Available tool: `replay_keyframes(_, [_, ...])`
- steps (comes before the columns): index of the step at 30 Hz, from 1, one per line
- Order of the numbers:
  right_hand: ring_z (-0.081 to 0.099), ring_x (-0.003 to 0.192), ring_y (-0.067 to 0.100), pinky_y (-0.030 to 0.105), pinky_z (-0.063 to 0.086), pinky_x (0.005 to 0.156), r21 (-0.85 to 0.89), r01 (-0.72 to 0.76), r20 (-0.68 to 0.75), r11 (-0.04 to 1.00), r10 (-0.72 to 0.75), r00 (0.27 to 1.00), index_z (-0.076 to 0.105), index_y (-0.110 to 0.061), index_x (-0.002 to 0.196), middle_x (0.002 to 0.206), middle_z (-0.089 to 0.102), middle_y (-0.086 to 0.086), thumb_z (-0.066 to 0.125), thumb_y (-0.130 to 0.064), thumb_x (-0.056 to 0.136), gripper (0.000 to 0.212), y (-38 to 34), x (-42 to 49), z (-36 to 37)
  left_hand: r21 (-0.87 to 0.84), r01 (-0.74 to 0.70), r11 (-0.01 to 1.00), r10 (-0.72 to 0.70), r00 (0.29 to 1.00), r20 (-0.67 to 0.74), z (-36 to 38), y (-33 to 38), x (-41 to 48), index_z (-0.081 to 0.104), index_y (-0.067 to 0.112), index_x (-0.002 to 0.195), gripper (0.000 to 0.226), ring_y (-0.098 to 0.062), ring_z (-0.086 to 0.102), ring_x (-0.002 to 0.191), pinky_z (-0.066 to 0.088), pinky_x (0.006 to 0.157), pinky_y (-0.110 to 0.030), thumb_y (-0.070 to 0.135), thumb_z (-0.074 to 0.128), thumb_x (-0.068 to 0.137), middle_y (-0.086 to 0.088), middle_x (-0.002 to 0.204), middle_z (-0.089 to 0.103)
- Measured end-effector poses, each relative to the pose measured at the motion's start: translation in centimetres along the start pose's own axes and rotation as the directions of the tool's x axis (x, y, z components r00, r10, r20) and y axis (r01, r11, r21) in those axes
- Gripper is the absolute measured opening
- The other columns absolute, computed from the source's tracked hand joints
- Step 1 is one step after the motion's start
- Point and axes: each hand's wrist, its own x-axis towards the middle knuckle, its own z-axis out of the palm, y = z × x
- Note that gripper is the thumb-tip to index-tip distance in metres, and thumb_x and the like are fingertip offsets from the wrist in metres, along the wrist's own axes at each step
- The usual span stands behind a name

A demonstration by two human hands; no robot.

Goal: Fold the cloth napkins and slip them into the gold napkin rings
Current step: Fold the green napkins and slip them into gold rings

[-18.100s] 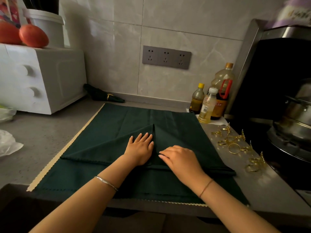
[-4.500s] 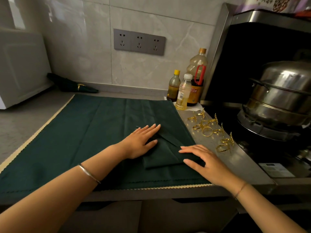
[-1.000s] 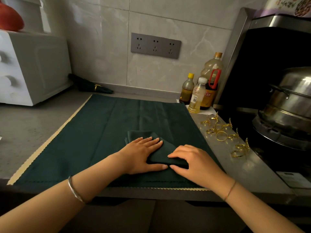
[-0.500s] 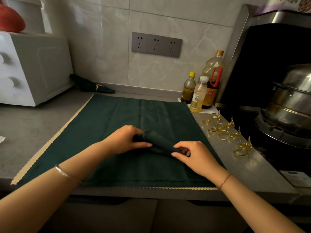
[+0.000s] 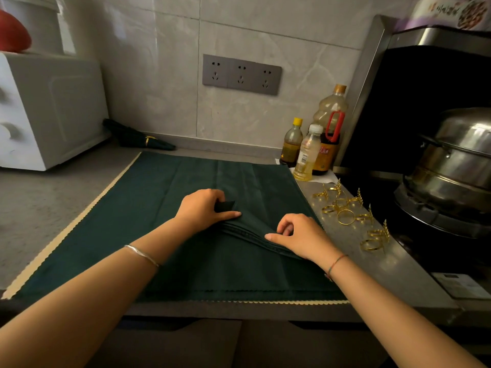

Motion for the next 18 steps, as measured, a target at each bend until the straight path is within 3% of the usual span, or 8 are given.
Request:
replay_keyframes(2, [0.061,0.073,0.013,0.034,0.053,0.070,-0.087,-0.009,-0.007,0.996,0.009,1.000,0.055,-0.024,0.084,0.074,0.063,-0.006,0.068,-0.051,0.078,0.031,-0.2,-0.1,0.1,0.009,-0.102,0.995,0.102,0.987,-0.127,0.0,0.1,-0.2,0.058,0.023,0.092,0.038,-0.016,0.057,0.085,0.041,0.065,-0.028,0.056,0.068,0.077,0.006,0.091,0.061])
replay_keyframes(4, [0.061,0.074,0.014,0.036,0.052,0.070,-0.139,-0.017,-0.005,0.990,0.016,1.000,0.052,-0.023,0.088,0.077,0.063,-0.005,0.066,-0.054,0.079,0.035,-0.5,0.1,0.1,0.045,-0.313,0.949,0.315,0.925,-0.212,-0.1,0.5,-0.5,0.063,0.020,0.109,0.045,-0.019,0.058,0.098,0.045,0.080,-0.031,0.055,0.064,0.080,0.002,0.105,0.063])
replay_keyframes(6, [0.057,0.072,0.014,0.032,0.047,0.062,-0.194,-0.023,0.017,0.981,0.027,0.999,0.048,-0.021,0.091,0.080,0.060,-0.003,0.064,-0.053,0.081,0.038,-1.0,0.3,0.0,0.043,-0.507,0.861,0.508,0.849,-0.144,-0.2,1.0,-1.0,0.066,0.023,0.114,0.050,-0.017,0.060,0.104,0.047,0.088,-0.032,0.059,0.055,0.082,0.005,0.111,0.066])
replay_keyframes(8, [0.050,0.068,0.013,0.028,0.039,0.056,-0.197,-0.038,0.054,0.980,0.050,0.997,0.044,-0.019,0.092,0.081,0.054,-0.003,0.064,-0.050,0.082,0.038,-1.4,0.4,-0.1,0.011,-0.601,0.800,0.601,0.799,-0.020,0.3,1.5,-1.7,0.065,0.025,0.118,0.053,-0.011,0.059,0.110,0.044,0.097,-0.028,0.062,0.053,0.081,0.007,0.117,0.066])
replay_keyframes(11, [0.046,0.066,0.013,0.027,0.037,0.058,0.041,-0.106,0.072,0.993,0.103,0.992,0.043,-0.018,0.086,0.079,0.050,-0.001,0.069,-0.047,0.079,0.040,-0.9,0.4,0.0,-0.006,-0.604,0.797,0.603,0.795,0.061,1.2,2.0,-2.5,0.061,0.026,0.125,0.059,-0.008,0.055,0.117,0.031,0.105,-0.022,0.063,0.057,0.079,0.008,0.125,0.062])
replay_keyframes(14, [0.044,0.070,0.013,0.026,0.034,0.061,0.341,-0.189,0.094,0.921,0.167,0.982,0.045,-0.017,0.076,0.077,0.047,0.002,0.069,-0.047,0.079,0.038,-0.4,-0.2,-1.4,-0.005,-0.593,0.805,0.593,0.805,-0.021,1.4,2.6,-2.3,0.059,0.026,0.121,0.054,-0.009,0.059,0.106,0.036,0.099,-0.025,0.056,0.067,0.077,0.010,0.113,0.064])
replay_keyframes(16, [0.057,0.086,0.017,0.029,0.041,0.074,0.476,-0.246,0.148,0.845,0.199,0.969,0.060,-0.011,0.091,0.088,0.060,0.008,0.066,-0.047,0.082,0.038,0.0,-0.8,-2.4,0.004,-0.588,0.809,0.587,0.806,-0.071,1.7,3.2,-2.1,0.058,0.026,0.119,0.049,-0.010,0.060,0.101,0.037,0.095,-0.025,0.051,0.069,0.078,0.010,0.107,0.064])
replay_keyframes(18, [0.056,0.102,0.016,0.030,0.043,0.084,0.518,-0.288,0.192,0.806,0.218,0.957,0.061,-0.003,0.112,0.107,0.065,0.008,0.063,-0.045,0.085,0.050,0.6,-1.4,-2.8,-0.006,-0.587,0.810,0.585,0.807,-0.078,2.1,4.0,-2.1,0.060,0.024,0.117,0.042,-0.013,0.062,0.098,0.037,0.091,-0.024,0.047,0.066,0.082,0.009,0.104,0.066])
